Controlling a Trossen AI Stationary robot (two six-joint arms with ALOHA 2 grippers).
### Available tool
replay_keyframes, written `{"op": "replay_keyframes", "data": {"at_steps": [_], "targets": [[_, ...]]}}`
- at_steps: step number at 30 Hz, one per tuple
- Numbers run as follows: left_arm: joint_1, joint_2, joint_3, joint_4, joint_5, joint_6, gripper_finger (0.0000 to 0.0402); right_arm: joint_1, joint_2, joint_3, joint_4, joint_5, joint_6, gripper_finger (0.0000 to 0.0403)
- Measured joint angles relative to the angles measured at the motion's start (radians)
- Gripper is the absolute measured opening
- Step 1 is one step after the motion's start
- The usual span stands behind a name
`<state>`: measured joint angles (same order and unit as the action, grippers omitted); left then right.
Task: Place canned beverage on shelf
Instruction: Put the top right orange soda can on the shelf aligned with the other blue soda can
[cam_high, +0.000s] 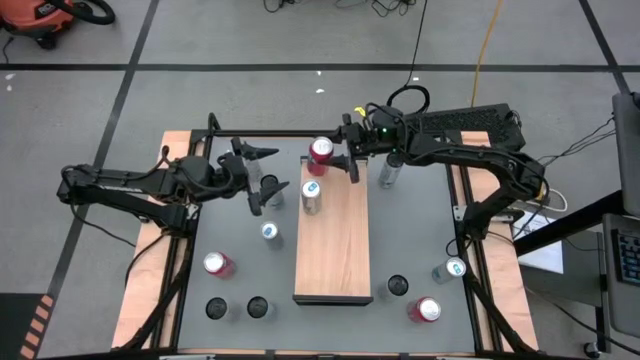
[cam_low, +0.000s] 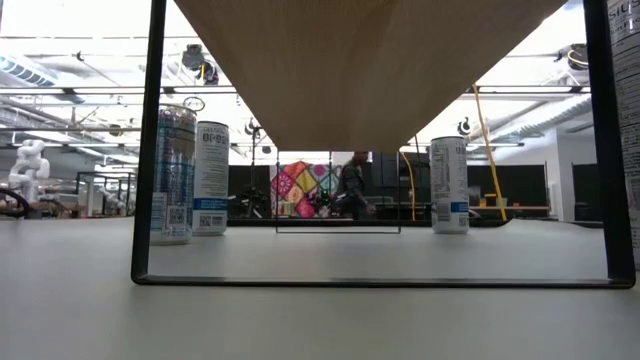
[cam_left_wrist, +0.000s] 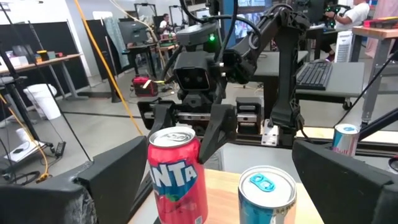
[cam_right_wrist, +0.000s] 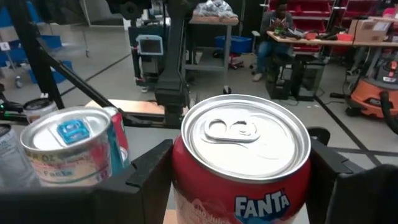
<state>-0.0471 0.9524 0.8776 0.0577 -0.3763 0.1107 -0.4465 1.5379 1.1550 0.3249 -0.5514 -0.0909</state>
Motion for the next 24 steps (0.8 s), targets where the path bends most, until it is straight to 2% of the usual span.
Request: {"op": "replay_keyframes", "data": {"at_steps": [14,24], "targets": [[0.000,0.002,0.000,0.001,0.000,0.000,0.0396,0.020,0.001,0.000,0.001,0.004,-0.005,0.0222],[0.000,0.003,-0.001,-0.010,0.000,0.000,0.0396,0.028,0.087,0.000,0.055,0.028,0.007,0.0222]]}}
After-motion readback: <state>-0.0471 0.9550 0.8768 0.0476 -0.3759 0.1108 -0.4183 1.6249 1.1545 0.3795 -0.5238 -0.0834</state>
